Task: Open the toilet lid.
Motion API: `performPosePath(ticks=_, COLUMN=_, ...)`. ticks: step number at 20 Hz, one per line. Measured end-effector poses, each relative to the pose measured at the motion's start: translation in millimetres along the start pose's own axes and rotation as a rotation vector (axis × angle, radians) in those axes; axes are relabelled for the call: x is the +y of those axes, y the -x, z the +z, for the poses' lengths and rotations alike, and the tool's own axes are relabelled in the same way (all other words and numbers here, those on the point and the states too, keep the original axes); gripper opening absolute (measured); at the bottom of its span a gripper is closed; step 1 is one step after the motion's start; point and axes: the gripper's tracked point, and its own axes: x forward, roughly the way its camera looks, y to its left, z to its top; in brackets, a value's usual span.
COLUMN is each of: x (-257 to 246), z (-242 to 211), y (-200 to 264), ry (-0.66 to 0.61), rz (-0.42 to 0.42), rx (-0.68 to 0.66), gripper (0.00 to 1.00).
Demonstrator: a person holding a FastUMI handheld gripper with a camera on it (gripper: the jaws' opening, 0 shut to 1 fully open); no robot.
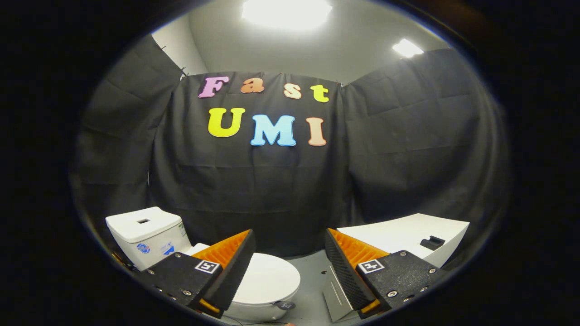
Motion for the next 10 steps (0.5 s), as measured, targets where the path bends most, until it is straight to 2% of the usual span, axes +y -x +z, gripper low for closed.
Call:
performPosePath(ticks=5, x=7.2, z=-18.6, y=-4.9, ry=-0.079, rz=0.02, rx=0.06, gripper=0.95)
performPosePath(ticks=7, x=-2.9, z=-39.1, y=-9.0, ry=-0.127, rz=-0.02, rx=0.134, gripper=0.95)
performPosePath(ticks=10, x=-3.9, z=-55.9, y=-5.6, ry=-0.205, rz=-0.025, rx=0.2, gripper=0.95)
